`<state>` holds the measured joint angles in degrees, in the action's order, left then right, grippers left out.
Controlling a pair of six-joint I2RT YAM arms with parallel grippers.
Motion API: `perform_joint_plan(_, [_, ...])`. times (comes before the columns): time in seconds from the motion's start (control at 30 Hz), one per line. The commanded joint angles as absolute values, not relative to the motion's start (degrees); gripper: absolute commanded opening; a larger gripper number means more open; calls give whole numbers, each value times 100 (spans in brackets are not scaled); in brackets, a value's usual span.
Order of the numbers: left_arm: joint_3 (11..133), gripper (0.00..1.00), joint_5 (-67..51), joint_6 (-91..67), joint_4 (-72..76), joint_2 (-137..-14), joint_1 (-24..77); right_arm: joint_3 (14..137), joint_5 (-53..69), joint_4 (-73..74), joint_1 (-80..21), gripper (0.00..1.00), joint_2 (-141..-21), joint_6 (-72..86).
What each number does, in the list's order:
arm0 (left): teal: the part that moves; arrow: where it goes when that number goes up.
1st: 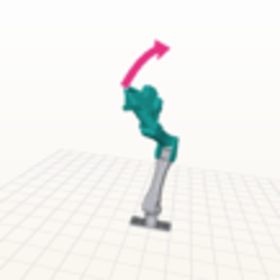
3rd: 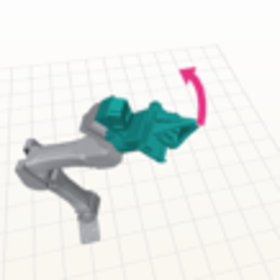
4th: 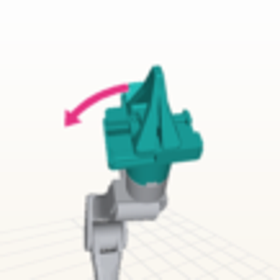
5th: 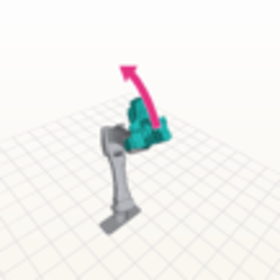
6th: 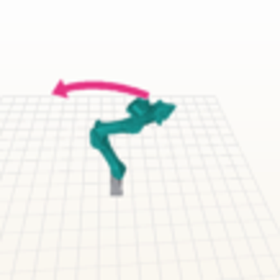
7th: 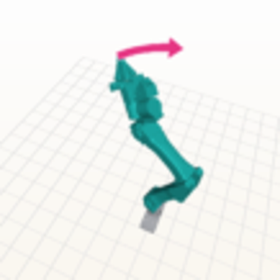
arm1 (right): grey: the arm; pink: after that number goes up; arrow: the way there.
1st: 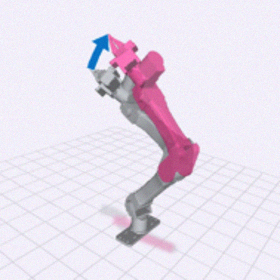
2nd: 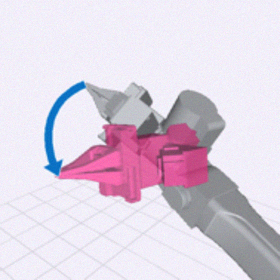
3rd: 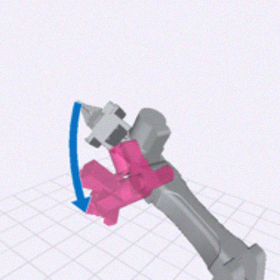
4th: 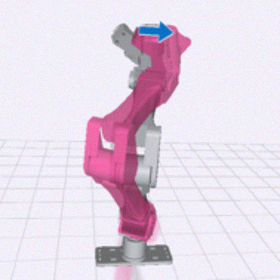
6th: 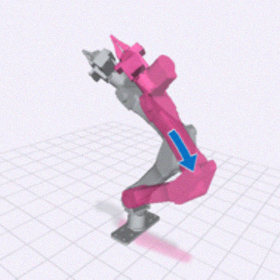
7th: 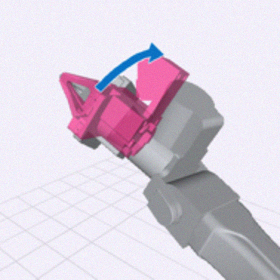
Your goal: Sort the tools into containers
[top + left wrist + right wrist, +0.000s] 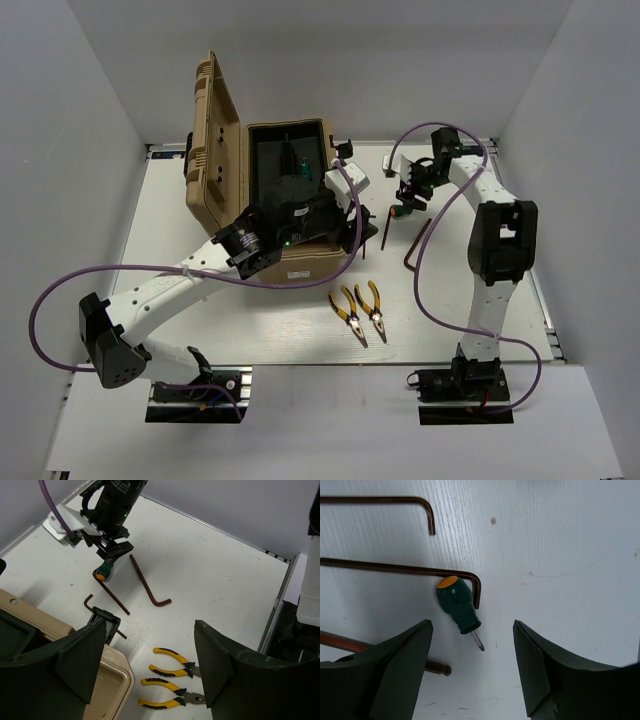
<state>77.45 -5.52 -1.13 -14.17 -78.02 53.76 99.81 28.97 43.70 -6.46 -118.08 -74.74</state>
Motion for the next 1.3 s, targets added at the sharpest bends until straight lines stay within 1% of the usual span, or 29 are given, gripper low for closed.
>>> perform_joint_plan(0.0, [7690,81,-536,-167,-1415,-7567,5396,10073,2831,4536,-598,72,-12137,-8322])
perform_joint_plan(0.13, [7585,81,-483,-167,-1415,-7567,5396,9853,2759,4359,-580,72,-12286,-8692])
perform_joint_plan(0.27, [7524,81,-483,-220,-1415,-7515,5396,10561,2813,5105,-554,72,-12786,-8938])
perform_joint_plan(0.5, [7348,82,-431,-272,-1415,-7462,5396,11029,2707,5054,-562,73,-13209,-8763])
perform_joint_plan(0.6, [7295,82,-378,-325,-1363,-7400,5396,11188,2707,5264,-580,73,-13455,-8815])
perform_joint_plan(0.7, [7295,82,-378,-325,-1362,-7348,5396,11276,2698,5650,-597,68,-13526,-9104])
perform_joint_plan(0.8, [7233,82,-325,-325,-1362,-7234,5396,11180,2628,6108,-571,61,-13492,-9272])
perform_joint_plan(0.83, [7181,82,-325,-325,-1362,-7233,5396,11127,2576,6134,-571,54,-13483,-9246])
perform_joint_plan(0.9, [7181,82,-325,-378,-1362,-7233,5396,11109,2575,6249,-554,46,-13421,-9106])
perform_joint_plan(0.93, [7128,82,-377,-378,-1362,-7181,5396,11127,2584,6301,-536,33,-13403,-8905])
perform_joint_plan(1.03, [7128,82,-431,-483,-1362,-7119,5396,11127,2637,6460,-484,12,-13237,-8685])
perform_joint_plan(1.07, [7128,82,-492,-536,-1310,-7058,5396,11118,2715,6547,-475,1,-13141,-8649])
perform_joint_plan(1.17, [7075,82,-492,-536,-1310,-6935,5396,11013,2733,6601,-431,0,-12850,-8438])
perform_joint_plan(1.23, [7022,82,-492,-598,-1310,-6935,5396,11082,2821,6644,-431,0,-12518,-8096])
perform_joint_plan(1.27, [7022,82,-492,-598,-1310,-6882,5396,11222,2847,6636,-439,0,-12429,-7677])
